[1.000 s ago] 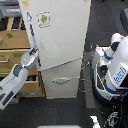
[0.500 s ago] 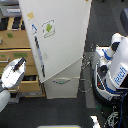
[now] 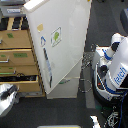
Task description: Opening the fridge
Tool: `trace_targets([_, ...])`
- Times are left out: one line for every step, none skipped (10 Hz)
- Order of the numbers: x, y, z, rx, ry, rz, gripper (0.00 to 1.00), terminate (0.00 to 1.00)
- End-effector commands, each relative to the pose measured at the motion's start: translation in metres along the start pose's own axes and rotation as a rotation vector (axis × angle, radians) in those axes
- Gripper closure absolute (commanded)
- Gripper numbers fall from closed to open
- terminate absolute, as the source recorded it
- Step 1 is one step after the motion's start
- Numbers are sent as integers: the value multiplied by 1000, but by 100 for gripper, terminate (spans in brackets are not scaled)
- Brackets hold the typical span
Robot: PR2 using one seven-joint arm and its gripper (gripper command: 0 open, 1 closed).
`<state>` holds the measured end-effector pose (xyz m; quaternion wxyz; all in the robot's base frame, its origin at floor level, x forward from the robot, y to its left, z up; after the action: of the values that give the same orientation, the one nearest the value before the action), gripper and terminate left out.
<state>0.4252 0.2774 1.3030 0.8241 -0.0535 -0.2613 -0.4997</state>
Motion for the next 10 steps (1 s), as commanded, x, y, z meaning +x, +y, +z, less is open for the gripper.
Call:
trace_targets([-54,0,-184,-226,263,123,0,0])
trace_targets([-45,30,-239,-245,305,172,0,0])
trace_targets([-26,76,-327,-263,381,236,0,0])
trace_targets([-16,95,-363,-254,421,252,0,0])
trace_targets([6,125,-413,-248,468,294,0,0])
trace_targets([27,135,-446,-250,503,298,0,0])
trace_targets([53,136,-475,-251,534,287,0,0])
trace_targets([70,133,-496,-259,562,264,0,0])
trace_targets([84,133,-536,-225,633,242,0,0])
trace_targets([90,127,-549,-198,660,235,0,0])
